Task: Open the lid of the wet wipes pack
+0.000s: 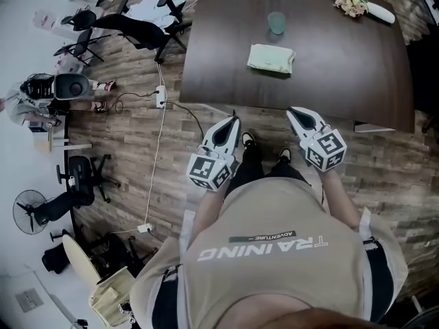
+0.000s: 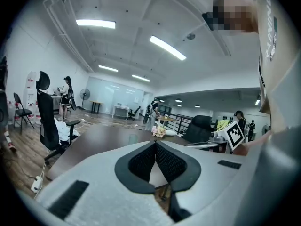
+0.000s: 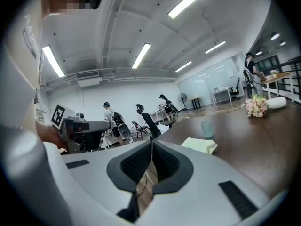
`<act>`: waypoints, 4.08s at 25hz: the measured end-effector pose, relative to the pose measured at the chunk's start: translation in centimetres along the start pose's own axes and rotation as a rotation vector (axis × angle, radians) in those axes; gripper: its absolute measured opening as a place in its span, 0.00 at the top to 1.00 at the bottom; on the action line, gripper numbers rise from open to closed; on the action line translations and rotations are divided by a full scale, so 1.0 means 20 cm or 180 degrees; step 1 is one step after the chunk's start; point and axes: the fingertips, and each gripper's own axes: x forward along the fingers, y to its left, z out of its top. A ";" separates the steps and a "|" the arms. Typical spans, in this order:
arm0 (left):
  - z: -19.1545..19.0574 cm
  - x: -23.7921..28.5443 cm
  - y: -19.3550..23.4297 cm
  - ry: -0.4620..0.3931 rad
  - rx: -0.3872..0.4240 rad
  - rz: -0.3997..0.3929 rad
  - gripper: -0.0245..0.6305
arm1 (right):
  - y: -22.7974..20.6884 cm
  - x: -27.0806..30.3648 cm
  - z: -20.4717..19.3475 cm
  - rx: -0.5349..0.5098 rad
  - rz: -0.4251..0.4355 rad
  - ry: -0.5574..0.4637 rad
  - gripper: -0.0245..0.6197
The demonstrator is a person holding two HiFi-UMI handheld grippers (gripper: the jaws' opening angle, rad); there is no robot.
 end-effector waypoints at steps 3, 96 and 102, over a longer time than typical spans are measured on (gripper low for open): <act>0.04 0.03 0.05 -0.0053 0.0053 -0.0066 0.95 | 0.01 0.03 -0.02 -0.0035 -0.0039 0.0067 0.94; -0.66 1.57 0.80 0.1656 0.0101 -0.1613 0.95 | -0.88 1.06 -0.31 -0.1371 -0.0762 0.1888 0.94; -0.78 1.62 0.82 0.1821 0.0090 -0.1679 0.95 | -0.88 1.09 -0.28 -0.1359 -0.0763 0.1899 0.94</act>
